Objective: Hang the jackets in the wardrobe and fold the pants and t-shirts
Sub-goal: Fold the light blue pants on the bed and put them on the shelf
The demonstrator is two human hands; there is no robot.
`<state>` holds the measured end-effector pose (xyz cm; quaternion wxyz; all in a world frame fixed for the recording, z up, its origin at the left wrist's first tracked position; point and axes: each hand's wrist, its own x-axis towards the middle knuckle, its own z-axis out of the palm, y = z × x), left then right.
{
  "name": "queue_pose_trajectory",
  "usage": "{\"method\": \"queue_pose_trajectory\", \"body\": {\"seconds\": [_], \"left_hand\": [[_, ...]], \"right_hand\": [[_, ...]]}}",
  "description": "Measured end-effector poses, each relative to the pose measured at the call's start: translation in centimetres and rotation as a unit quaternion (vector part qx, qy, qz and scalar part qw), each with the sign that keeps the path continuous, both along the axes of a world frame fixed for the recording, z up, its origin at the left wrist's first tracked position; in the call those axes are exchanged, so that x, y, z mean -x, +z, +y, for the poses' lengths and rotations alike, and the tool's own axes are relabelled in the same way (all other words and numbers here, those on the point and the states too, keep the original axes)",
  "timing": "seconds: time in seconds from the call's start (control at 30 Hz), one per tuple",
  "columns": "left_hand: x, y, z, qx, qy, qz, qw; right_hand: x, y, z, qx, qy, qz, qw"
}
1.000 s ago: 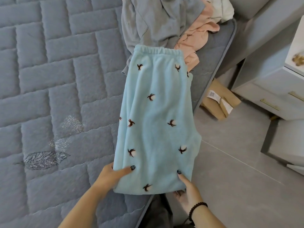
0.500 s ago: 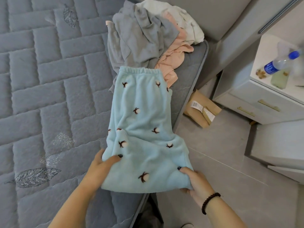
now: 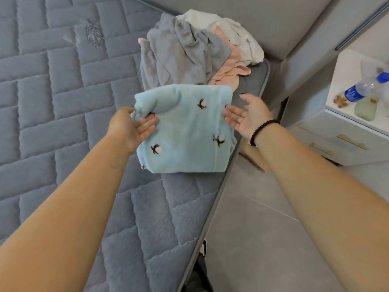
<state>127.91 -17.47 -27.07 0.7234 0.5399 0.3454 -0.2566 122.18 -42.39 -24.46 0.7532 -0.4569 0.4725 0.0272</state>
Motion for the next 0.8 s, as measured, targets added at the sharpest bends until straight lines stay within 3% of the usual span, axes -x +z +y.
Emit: {"method": "queue_pose_trajectory", "body": {"seconds": [0.13, 0.2, 0.27, 0.4, 0.47, 0.67, 0.8], "left_hand": [[1.8, -4.6, -0.7, -0.164, -0.099, -0.061, 0.98], [2.7, -6.6, -0.9, -0.269, -0.196, -0.087, 0.939], [3.5, -8.0, -1.1, -0.352, -0.251, -0.076, 0.898], [4.2, -10.8, -0.5, -0.26, -0.228, -0.044, 0.937], [3.9, -12.2, 0.1, -0.241, -0.235, -0.038, 0.941], [2.4, -13.8, 0.0, -0.328, -0.287, -0.04, 0.899], [2.2, -14.2, 0.0, -0.208, -0.265, -0.054, 0.94]], "right_hand": [[1.5, -5.5, 0.5, 0.16, 0.088, 0.1, 0.978], [3.6, -7.8, 1.1, 0.198, 0.172, 0.14, 0.955], [5.2, -9.5, 1.9, 0.174, 0.208, 0.149, 0.951], [5.4, -12.5, 2.9, 0.11, 0.192, 0.083, 0.972], [5.0, -13.8, 2.9, 0.113, 0.184, 0.067, 0.974], [4.0, -16.0, 1.3, 0.092, 0.224, 0.09, 0.966], [4.1, -17.7, 0.7, 0.083, 0.205, 0.091, 0.971]]}}
